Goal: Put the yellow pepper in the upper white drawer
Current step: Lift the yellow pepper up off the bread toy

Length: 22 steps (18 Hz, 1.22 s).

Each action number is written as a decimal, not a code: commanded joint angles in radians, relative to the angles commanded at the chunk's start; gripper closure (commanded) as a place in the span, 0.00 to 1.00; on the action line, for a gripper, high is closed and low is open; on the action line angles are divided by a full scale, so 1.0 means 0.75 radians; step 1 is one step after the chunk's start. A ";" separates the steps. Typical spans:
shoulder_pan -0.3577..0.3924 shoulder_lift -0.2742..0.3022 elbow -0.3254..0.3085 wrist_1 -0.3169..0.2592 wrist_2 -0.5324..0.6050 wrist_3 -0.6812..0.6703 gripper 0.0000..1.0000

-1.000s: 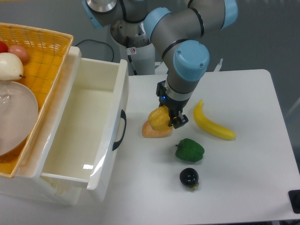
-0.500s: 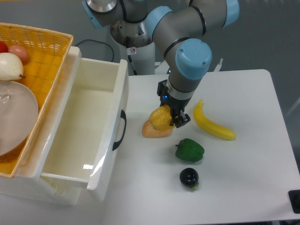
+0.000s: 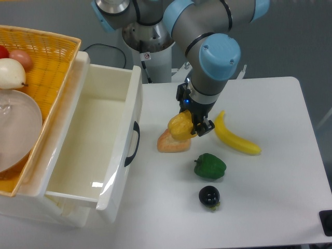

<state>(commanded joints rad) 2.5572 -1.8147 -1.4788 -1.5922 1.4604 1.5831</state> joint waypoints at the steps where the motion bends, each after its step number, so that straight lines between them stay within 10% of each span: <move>1: 0.004 0.012 0.000 0.000 -0.024 -0.018 0.80; 6: 0.037 0.045 0.033 0.006 -0.327 -0.300 0.79; 22: 0.021 0.188 0.078 0.002 -0.569 -0.820 0.77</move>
<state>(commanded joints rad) 2.5726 -1.6737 -1.4203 -1.5908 1.0339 0.9681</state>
